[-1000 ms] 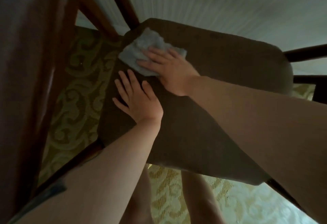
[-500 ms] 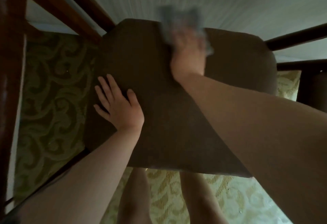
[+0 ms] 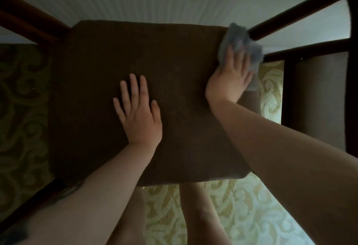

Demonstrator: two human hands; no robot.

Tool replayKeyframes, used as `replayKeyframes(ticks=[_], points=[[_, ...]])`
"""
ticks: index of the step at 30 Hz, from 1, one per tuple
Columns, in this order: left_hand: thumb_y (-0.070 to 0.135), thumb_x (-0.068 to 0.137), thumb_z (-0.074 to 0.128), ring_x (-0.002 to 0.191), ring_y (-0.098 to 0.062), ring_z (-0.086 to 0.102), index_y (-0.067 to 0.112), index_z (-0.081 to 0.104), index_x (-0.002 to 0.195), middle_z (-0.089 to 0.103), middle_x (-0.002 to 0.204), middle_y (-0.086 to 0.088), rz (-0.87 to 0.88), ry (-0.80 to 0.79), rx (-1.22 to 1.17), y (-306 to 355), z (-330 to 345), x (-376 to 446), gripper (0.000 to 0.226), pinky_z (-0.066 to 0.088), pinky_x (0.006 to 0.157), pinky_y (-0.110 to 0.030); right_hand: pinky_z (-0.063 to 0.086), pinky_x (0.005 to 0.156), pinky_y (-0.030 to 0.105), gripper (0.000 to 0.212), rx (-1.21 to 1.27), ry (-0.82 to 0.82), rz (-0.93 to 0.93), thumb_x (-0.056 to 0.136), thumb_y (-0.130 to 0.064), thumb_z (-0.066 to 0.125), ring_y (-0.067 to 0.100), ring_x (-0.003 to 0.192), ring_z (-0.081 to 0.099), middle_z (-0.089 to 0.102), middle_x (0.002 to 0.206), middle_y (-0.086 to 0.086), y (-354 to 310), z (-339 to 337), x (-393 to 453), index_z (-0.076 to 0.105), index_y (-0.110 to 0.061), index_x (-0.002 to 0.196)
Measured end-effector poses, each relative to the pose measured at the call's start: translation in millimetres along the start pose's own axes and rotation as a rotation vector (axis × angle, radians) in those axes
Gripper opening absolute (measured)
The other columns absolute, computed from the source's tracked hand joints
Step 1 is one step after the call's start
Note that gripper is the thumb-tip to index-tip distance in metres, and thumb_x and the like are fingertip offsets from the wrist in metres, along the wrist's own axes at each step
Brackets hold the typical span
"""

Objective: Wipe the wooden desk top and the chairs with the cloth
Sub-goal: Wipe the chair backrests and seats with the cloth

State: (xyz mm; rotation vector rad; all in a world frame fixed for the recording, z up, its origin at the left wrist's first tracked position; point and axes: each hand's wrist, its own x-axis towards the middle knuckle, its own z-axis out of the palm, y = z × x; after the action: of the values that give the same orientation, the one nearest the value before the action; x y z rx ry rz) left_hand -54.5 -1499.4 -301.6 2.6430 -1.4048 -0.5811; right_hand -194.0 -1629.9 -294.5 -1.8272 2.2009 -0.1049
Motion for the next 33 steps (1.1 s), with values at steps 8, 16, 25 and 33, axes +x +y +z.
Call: replayKeyframes(ticks=[8, 16, 25, 33], points=[[0.032, 0.100, 0.031, 0.147, -0.019, -0.011, 0.029, 0.001, 0.153, -0.006, 0.162, 0.004, -0.007, -0.043, -0.002, -1, 1, 2, 0.061, -0.007, 0.117, -0.044, 0.018, 0.113, 0.051, 0.055, -0.148, -0.166, -0.581, 0.095, -0.031, 0.044, 0.031, 0.144, 0.019, 0.028, 0.155, 0.004, 17, -9, 15, 0.030, -0.031, 0.149], [0.029, 0.098, 0.035, 0.148, -0.016, -0.008, 0.026, 0.005, 0.154, -0.002, 0.162, 0.004, 0.045, -0.044, -0.016, -22, -3, 3, 0.064, -0.009, 0.115, -0.040, 0.018, 0.106, 0.057, 0.060, -0.190, -0.282, -0.930, 0.088, -0.039, 0.049, 0.034, 0.136, 0.024, 0.037, 0.147, 0.008, -33, 21, -73, 0.037, -0.029, 0.146], [0.034, 0.100, 0.026, 0.148, -0.021, -0.006, 0.022, 0.003, 0.154, -0.001, 0.162, -0.001, -0.158, 0.059, 0.015, -64, -7, -17, 0.060, -0.005, 0.117, -0.047, 0.003, 0.117, 0.054, 0.068, -0.056, -0.039, -0.136, 0.087, -0.036, 0.039, 0.029, 0.148, 0.007, 0.017, 0.160, 0.004, -28, 29, -82, 0.022, -0.028, 0.153], [0.032, 0.101, 0.027, 0.148, -0.021, -0.006, 0.022, 0.006, 0.154, 0.001, 0.162, -0.001, -0.139, 0.076, -0.008, -94, -11, -25, 0.059, -0.006, 0.117, -0.044, 0.015, 0.116, 0.050, 0.072, -0.143, -0.085, -0.654, 0.084, -0.026, 0.057, 0.028, 0.144, 0.022, 0.032, 0.154, 0.010, 3, 36, -70, 0.029, -0.020, 0.150]])
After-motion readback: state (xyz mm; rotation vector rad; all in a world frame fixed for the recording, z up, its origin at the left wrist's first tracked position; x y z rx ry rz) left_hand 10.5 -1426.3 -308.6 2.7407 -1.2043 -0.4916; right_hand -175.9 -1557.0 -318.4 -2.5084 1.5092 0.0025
